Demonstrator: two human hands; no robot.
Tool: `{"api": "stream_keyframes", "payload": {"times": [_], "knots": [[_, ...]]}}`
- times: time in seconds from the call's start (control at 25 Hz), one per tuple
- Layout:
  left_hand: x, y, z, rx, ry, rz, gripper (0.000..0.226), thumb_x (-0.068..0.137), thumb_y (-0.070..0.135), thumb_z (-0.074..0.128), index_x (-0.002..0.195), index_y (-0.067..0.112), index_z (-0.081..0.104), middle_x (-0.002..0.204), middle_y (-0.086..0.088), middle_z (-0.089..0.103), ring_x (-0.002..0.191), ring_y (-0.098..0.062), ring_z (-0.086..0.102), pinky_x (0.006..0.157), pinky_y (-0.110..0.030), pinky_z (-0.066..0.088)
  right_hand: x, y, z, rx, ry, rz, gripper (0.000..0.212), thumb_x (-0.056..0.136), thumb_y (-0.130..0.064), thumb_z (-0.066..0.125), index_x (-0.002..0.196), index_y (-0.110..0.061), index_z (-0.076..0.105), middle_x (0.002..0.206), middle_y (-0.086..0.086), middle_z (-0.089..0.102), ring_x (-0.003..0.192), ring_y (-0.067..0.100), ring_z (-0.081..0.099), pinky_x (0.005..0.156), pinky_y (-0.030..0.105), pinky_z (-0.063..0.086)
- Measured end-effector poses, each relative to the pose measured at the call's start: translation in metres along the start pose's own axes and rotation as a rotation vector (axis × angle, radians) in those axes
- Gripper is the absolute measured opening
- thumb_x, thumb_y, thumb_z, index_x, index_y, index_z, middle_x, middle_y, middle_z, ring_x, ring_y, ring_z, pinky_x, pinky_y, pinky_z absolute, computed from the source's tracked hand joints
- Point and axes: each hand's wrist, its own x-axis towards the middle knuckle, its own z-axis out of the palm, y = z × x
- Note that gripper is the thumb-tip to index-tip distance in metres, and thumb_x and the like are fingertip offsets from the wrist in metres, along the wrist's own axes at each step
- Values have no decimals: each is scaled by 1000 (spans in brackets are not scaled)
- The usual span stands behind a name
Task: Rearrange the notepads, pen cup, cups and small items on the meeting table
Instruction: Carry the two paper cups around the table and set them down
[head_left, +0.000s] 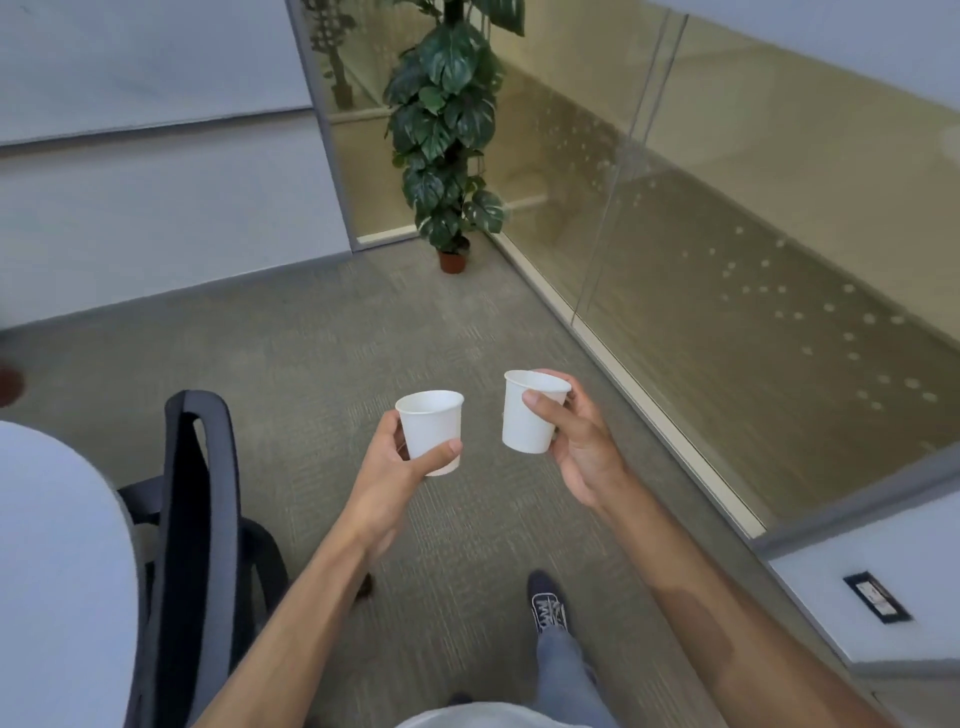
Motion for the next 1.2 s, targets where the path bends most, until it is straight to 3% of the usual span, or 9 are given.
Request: {"api": "stream_keyframes", "payload": {"times": [0.28, 0.52, 0.68, 0.88, 1.04, 1.2], "knots": [[110, 15, 11, -127, 217, 53, 76, 60, 25, 87, 130, 25, 55, 118, 2, 70, 108, -12, 67, 81, -26, 53, 159, -38, 0, -97, -313, 70, 54, 76, -22, 79, 126, -14, 58, 111, 1, 71, 100, 16, 66, 79, 34, 54], [175, 29, 7, -278, 395, 96, 75, 65, 22, 88, 133, 20, 54, 126, -5, 67, 114, -20, 64, 89, -35, 51, 260, -63, 22, -157, -498, 152, 59, 75, -20, 81, 129, -13, 57, 112, 2, 71, 102, 18, 65, 82, 42, 52], [220, 38, -15, -338, 476, 111, 66, 73, 24, 85, 132, 18, 57, 123, -4, 68, 109, -19, 67, 79, -31, 56, 320, -60, 56, -166, -559, 196, 59, 74, -18, 82, 127, -11, 58, 109, 3, 71, 101, 19, 64, 83, 44, 50], [279, 53, -81, -347, 599, 134, 65, 71, 31, 85, 129, 20, 58, 116, 1, 72, 102, -16, 69, 70, -23, 55, 404, -41, 132, -201, -649, 251, 61, 77, -17, 82, 130, -8, 56, 111, 5, 69, 104, 21, 63, 84, 45, 50], [322, 71, -157, -383, 691, 184, 65, 72, 26, 86, 130, 17, 58, 123, -3, 70, 115, -19, 66, 84, -29, 55, 471, -25, 218, -263, -738, 287, 60, 74, -21, 82, 128, -11, 58, 110, 2, 71, 99, 17, 66, 79, 40, 54], [348, 100, -227, -371, 798, 215, 63, 73, 23, 85, 129, 16, 57, 121, -2, 71, 115, -18, 66, 85, -29, 56, 519, -11, 308, -301, -849, 309, 51, 74, -21, 82, 121, -18, 62, 105, -3, 73, 97, 14, 68, 76, 36, 56]]}}
